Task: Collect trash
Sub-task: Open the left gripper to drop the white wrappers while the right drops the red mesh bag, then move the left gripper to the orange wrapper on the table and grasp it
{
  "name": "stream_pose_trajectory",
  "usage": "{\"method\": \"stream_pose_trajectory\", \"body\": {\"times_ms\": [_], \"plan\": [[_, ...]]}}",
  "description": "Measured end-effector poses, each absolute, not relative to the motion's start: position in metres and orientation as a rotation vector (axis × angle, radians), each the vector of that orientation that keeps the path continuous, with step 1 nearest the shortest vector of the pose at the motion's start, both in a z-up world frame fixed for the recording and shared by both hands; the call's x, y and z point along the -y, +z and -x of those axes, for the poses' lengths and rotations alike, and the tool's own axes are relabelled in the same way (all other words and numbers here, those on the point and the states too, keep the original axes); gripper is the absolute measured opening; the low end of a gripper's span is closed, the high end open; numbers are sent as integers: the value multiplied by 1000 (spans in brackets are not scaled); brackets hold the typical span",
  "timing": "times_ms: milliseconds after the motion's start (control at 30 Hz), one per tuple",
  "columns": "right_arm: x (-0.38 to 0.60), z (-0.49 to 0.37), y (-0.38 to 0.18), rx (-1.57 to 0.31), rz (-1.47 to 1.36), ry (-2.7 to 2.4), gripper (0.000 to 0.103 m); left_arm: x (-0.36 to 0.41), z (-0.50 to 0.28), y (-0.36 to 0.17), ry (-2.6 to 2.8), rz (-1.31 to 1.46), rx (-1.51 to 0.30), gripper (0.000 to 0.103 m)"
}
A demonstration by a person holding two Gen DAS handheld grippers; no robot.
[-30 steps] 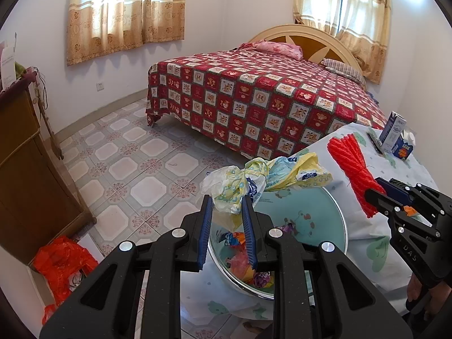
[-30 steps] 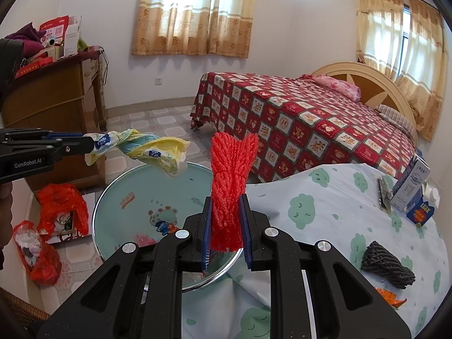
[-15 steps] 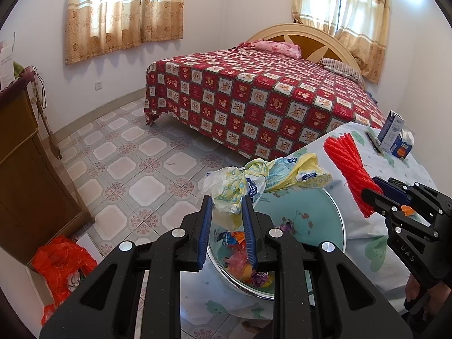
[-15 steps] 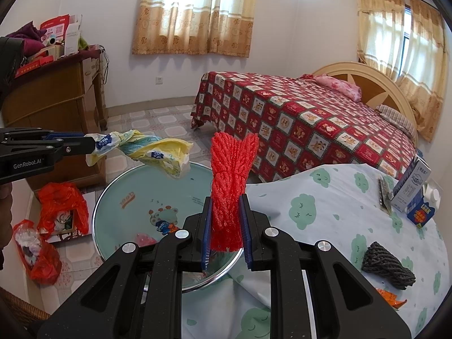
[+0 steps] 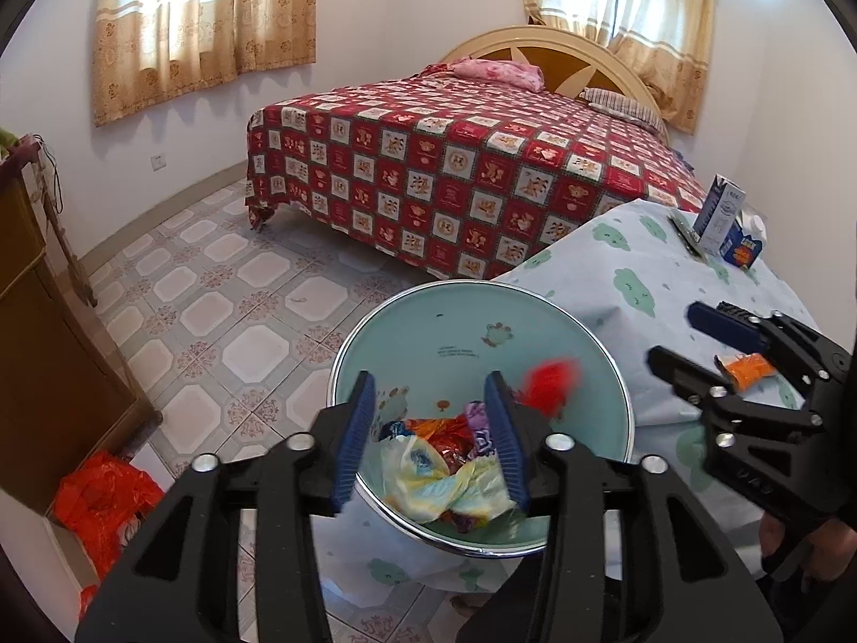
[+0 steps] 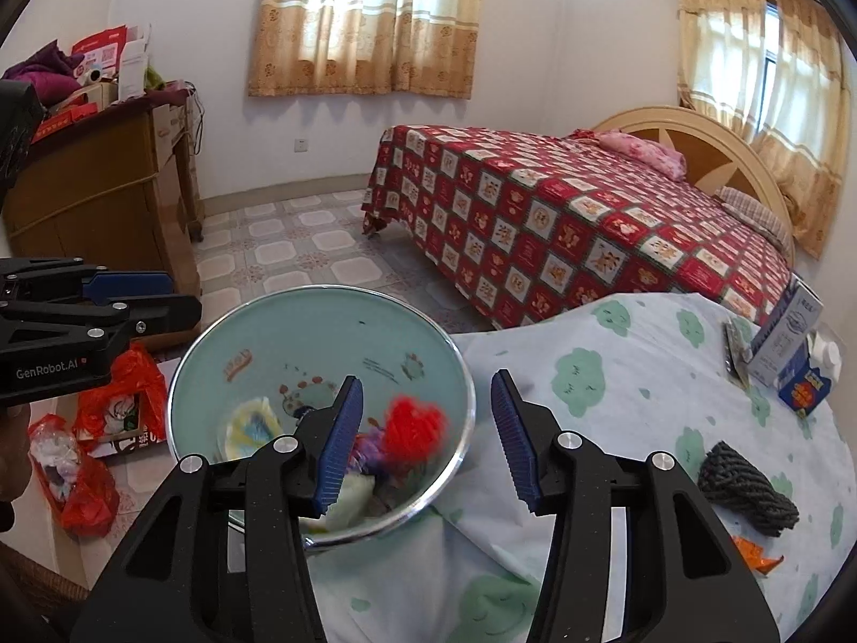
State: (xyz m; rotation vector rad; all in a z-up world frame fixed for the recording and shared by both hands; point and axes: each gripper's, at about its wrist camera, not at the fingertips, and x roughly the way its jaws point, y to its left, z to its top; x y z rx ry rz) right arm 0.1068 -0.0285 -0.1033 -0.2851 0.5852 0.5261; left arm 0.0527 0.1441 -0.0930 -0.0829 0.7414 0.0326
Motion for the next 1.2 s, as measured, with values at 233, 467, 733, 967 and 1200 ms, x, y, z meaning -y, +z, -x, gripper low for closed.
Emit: {"method": "stream_pose_trajectory", "body": {"times_ms": [233,467,733,967,1200], "plan": [[109,-102,-104,-604,221,360,51,-127,-60,-103,4,46,-774,46],[228,-99,-109,-636,91,126,55,-62,-69,-103,-95,-40,-776,47],[312,-66,-119,-632,14,1,63,37,-82,-103,-248,-92,-767,55],[354,-49,-127,-615,-51,-46,67,119,-98,-117,-369,-191,-786,55],[370,-43,-136,-604,-110,-48,69,152,-114,-144,-393,-321,-830,55]]}}
